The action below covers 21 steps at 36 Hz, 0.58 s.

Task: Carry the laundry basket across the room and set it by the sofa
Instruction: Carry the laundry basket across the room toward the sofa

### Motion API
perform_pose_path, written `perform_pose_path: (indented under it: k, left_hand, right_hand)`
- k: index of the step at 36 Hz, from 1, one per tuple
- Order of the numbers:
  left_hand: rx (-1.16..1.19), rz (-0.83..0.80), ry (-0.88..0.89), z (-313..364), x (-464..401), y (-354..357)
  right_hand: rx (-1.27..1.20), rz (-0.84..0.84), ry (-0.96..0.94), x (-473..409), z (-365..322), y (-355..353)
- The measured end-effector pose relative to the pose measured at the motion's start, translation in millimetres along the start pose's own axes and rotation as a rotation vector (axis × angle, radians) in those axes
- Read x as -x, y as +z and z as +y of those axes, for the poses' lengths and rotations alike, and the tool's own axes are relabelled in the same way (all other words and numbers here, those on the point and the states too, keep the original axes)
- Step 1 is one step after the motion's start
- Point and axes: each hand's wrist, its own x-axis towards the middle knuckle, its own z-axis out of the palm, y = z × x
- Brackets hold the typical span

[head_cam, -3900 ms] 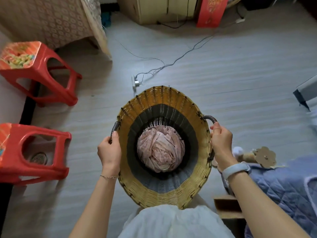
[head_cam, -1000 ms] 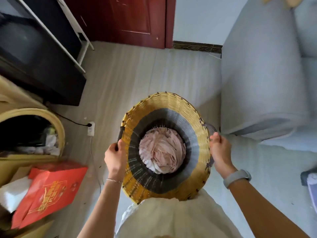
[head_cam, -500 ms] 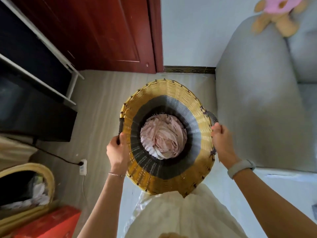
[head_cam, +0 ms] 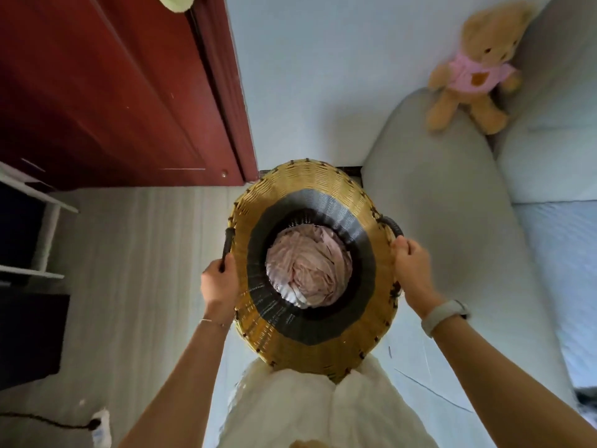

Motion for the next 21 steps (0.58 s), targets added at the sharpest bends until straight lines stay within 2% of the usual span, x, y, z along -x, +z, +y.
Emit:
perform_pose_path:
  k: [11,21]
  left_hand:
    - [-0.024,0.036,-0.013,77.8,-79.0,65.7]
    - [-0.146,0.116,-0.098,138.7,-147.6,150.9]
  right_hand:
    - [-0.014,-0.012,0.091,-106.8,-38.2,14.2]
    - [0.021,-0.191,0.13,-246.3,-61.0,19.6]
